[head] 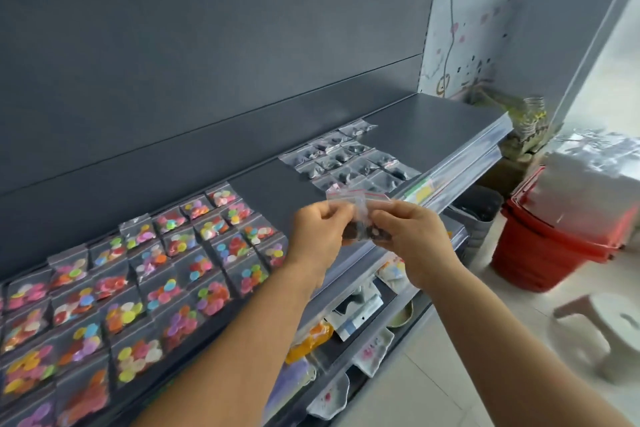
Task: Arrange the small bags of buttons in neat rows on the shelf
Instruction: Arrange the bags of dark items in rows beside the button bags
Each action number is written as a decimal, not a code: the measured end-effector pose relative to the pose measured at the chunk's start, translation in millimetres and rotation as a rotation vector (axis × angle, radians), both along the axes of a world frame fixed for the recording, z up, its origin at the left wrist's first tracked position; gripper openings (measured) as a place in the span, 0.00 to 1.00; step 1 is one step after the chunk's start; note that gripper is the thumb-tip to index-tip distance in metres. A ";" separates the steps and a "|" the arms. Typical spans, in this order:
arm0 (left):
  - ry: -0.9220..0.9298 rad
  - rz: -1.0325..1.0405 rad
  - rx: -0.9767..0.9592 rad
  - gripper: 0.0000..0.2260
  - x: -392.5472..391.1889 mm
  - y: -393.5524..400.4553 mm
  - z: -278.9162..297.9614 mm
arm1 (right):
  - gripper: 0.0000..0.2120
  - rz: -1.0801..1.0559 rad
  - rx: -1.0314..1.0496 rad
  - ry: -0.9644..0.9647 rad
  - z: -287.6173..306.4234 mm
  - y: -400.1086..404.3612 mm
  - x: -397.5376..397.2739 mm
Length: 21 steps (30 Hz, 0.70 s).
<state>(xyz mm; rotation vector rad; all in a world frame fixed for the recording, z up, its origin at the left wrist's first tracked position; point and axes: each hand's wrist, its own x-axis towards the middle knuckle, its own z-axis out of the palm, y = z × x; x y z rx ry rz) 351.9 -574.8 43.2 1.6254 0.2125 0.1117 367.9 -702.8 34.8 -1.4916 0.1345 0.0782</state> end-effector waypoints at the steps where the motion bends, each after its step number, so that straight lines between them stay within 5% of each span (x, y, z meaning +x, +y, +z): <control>1: 0.000 -0.011 0.007 0.07 9.6 -4.8 -0.9 | 0.06 -0.019 0.006 0.000 -1.1 -4.7 7.4; 6: 0.009 -0.061 -0.052 0.12 79.4 -25.8 -9.5 | 0.07 -0.089 -0.039 -0.006 -6.4 -32.6 68.1; 21: -0.016 0.035 0.186 0.09 243.9 -41.7 -13.6 | 0.07 -0.082 -0.256 -0.050 -4.3 -68.5 250.3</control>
